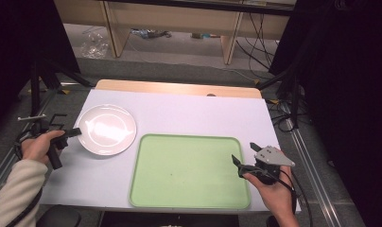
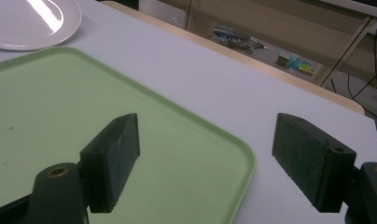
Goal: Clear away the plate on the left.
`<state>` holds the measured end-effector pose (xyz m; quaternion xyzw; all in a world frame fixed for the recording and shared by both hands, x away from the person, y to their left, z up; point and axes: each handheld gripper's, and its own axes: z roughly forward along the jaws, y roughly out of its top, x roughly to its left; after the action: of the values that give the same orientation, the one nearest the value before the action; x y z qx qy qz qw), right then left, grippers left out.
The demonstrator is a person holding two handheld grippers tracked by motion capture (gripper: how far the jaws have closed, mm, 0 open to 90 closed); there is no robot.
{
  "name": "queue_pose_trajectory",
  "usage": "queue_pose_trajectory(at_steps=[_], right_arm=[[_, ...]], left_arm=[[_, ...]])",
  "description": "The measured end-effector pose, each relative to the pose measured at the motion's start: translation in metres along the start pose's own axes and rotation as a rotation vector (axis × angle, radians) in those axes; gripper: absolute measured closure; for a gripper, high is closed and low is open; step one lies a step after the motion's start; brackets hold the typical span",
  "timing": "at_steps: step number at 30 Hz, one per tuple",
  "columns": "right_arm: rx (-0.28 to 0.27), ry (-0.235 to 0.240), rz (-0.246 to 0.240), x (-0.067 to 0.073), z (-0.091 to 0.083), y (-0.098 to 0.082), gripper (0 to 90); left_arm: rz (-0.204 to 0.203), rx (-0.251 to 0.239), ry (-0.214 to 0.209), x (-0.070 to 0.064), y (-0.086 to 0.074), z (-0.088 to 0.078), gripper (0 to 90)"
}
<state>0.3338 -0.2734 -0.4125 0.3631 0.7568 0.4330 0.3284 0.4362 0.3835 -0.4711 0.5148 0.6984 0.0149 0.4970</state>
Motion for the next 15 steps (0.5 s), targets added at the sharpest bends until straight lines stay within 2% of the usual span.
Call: queue_pose_trajectory(at_steps=[2,7,9,10,15], right_arm=[[0.014,0.012,0.009,0.0008,-0.0012,0.0004,24.0],[0.005,0.004,-0.002,-0.0002,-0.0010,0.0004,24.0],[0.010,0.010,0.010,0.0003,-0.0009,0.0004,24.0],[0.006,0.008,0.014,0.0007,-0.0003,0.0001,24.0],[-0.003,0.001,0.002,0.0000,0.0000,0.0002,24.0]], left_arm=[[0.007,-0.002,-0.005,-0.0018,-0.0007,0.0000,86.9],[0.001,0.007,-0.007,-0.0011,-0.0008,-0.0003,87.1],[0.000,0.007,-0.010,-0.0011,-0.0009,-0.0002,87.1],[-0.016,-0.003,-0.030,-0.0009,-0.0010,-0.0004,87.2],[-0.016,-0.003,-0.030,-0.0014,-0.0009,-0.0007,87.3]])
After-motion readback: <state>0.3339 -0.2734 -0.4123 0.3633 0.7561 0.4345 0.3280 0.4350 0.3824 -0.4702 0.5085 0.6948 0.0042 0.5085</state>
